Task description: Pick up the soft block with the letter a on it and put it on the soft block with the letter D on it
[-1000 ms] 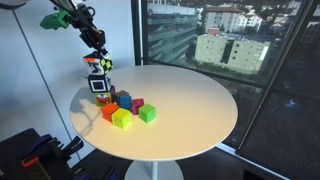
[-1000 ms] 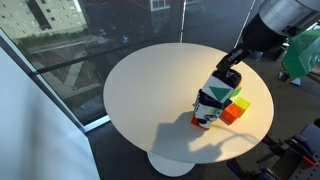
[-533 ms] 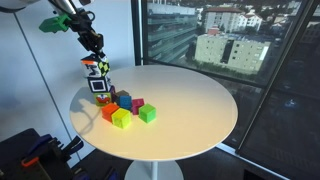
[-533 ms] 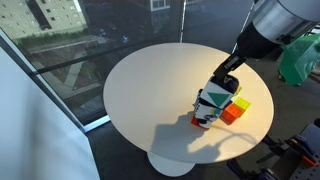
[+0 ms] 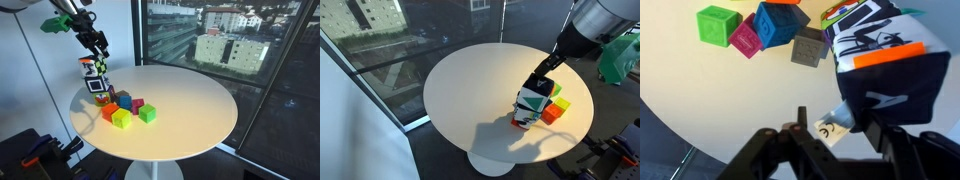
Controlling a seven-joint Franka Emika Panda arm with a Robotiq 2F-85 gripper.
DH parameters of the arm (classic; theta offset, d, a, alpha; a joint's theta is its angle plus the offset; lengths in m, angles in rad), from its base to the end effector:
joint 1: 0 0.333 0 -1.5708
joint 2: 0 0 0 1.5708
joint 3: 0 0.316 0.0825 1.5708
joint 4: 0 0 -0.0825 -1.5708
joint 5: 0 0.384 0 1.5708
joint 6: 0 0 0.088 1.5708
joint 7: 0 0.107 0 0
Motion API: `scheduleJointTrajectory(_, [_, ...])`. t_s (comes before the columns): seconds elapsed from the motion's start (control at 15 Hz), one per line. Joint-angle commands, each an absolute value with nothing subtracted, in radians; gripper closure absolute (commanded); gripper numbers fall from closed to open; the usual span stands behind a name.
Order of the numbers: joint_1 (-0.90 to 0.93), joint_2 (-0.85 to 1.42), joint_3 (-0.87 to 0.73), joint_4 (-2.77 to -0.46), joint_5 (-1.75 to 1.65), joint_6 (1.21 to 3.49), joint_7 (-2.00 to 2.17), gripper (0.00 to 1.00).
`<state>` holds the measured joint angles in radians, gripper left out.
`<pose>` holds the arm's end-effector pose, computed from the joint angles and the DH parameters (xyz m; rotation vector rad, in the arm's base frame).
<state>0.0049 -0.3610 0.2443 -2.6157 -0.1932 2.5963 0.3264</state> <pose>0.4205 0.1103 0.4026 2.9754 0.1055 0.5576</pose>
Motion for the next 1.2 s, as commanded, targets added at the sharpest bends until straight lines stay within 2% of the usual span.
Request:
scheduleJointTrajectory(0.0, [0.006, -0.360, 0.227, -2.606, -0.201, 2.586, 0.303, 0.05])
scheduleJointTrajectory(0.13, [0.005, -0.360, 0.222, -2.605, -0.201, 2.586, 0.301, 0.00])
scheduleJointTrajectory(0.53, [0.004, -0.364, 0.192, -2.589, -0.180, 2.561, 0.285, 0.00])
scheduleJointTrajectory(1.13, [0.019, -0.354, 0.102, -2.461, -0.048, 2.284, 0.200, 0.00])
